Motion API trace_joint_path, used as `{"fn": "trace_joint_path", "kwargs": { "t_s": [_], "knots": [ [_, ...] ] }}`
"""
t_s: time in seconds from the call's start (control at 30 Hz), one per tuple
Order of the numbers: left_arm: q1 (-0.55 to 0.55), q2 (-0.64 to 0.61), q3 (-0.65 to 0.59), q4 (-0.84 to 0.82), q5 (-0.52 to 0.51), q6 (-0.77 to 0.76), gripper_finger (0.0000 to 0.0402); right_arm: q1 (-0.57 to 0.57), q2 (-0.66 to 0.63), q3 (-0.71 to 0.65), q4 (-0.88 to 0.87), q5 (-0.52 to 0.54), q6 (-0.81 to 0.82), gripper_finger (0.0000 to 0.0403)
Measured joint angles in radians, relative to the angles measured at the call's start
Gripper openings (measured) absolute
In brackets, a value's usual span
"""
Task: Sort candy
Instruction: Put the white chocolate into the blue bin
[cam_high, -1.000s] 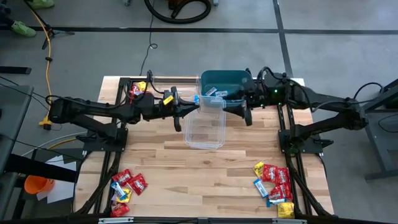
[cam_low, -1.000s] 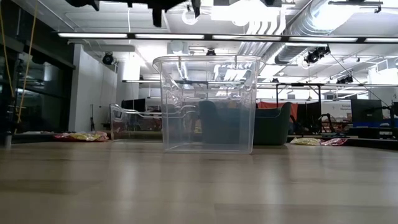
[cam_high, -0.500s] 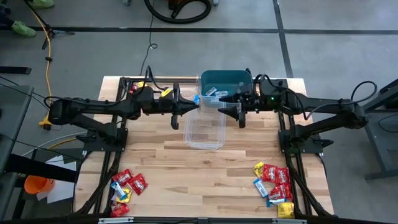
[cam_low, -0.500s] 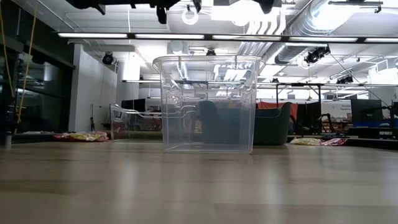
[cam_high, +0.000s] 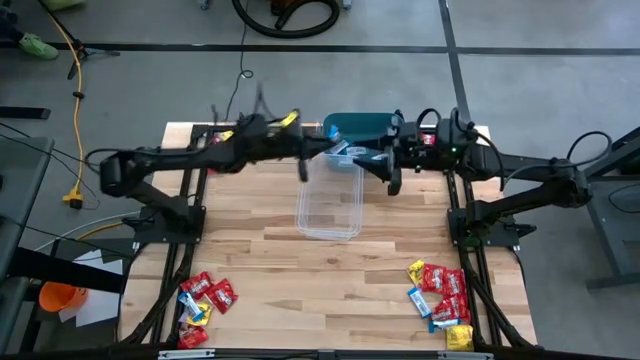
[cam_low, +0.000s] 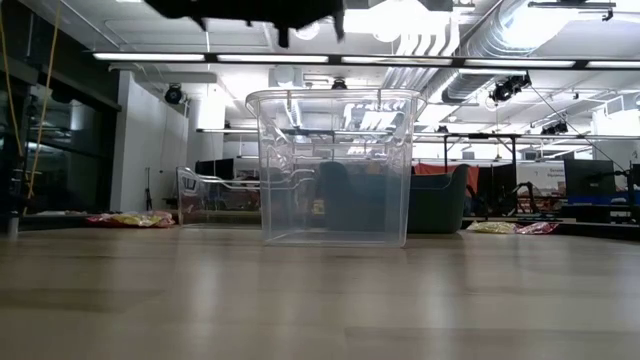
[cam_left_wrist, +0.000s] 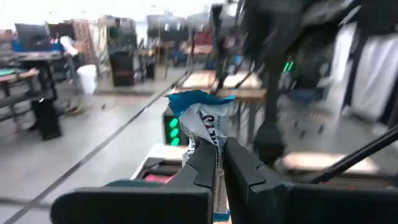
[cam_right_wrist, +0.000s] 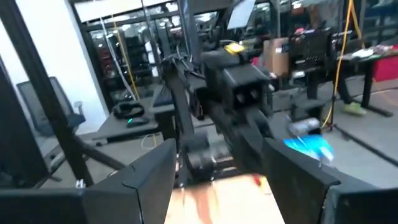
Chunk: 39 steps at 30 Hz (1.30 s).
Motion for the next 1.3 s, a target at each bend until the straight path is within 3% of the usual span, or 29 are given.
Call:
{"fn": "trace_joint_path", "kwargs": {
  "t_s": [0.23,0.47,0.63,1.03,1.17,1.3],
  "knots": [
    [0.074,0.25,0.25,-0.164,-0.017,0.095,0.0,-0.016,0.0,0.008,0.018,0.013,0.002,0.0231],
    [0.106,0.4,0.296,-0.207,-0.162,0.082,0.0009,-0.016,0.0,0.008,0.018,0.024,0.007,0.0231],
    [0.104,0.409,0.297,-0.285,-0.19,0.126,0.0042,-0.013,0.0,0.008,0.018,0.025,0.053,0.0231],
    [0.104,0.402,0.296,-0.307,-0.229,0.113,0.0176,-0.013,0.0,0.008,0.012,0.024,0.057,0.0231],
    [0.103,0.342,0.296,-0.389,-0.25,0.112,0.02,-0.013,0.0,0.008,0.012,0.024,0.057,0.0231],
    [0.099,0.216,0.297,-0.577,-0.205,0.065,0.021,-0.016,0.0,0.008,0.012,0.024,0.05,0.0231]
  ]
}}
